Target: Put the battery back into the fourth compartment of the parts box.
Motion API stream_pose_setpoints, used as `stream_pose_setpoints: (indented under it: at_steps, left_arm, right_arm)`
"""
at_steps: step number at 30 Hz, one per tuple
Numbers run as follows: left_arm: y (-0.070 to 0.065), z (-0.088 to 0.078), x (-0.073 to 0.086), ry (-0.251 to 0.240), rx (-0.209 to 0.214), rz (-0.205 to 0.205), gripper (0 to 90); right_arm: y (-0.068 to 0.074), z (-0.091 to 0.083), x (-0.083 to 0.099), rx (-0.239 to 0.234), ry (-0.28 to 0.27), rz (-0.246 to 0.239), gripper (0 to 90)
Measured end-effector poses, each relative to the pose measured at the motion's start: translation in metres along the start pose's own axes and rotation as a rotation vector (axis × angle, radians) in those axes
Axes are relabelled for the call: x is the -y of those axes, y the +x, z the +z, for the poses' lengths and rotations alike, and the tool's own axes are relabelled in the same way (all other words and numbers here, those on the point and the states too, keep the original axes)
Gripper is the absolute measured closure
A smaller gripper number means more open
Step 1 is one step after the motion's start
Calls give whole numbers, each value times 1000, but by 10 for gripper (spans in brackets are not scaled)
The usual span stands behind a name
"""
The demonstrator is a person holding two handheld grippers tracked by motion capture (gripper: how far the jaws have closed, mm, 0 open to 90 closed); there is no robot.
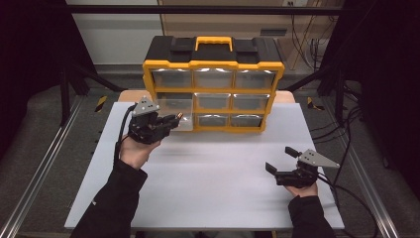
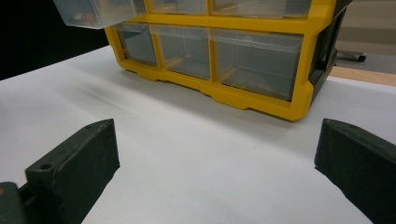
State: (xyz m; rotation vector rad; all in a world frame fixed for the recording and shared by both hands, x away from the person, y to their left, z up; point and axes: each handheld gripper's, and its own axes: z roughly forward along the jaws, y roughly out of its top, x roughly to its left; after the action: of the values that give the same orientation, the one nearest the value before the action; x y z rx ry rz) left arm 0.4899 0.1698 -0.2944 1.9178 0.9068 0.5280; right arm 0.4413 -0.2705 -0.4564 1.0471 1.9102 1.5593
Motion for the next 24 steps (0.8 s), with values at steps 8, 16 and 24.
stream_pose_setpoints:
  at_steps: [8,16,24]
  left_arm:
    - [12,8,-14,0,-21,-17,760]
    - [23,22,-24,19,-55,-21,760]
    - [28,35,-25,30,-61,-36,760]
  right_arm:
    - [0,0,0,0,2,2,3]
    - [0,0,0,0,2,3,2]
    - [0,0,0,0,4,5,3]
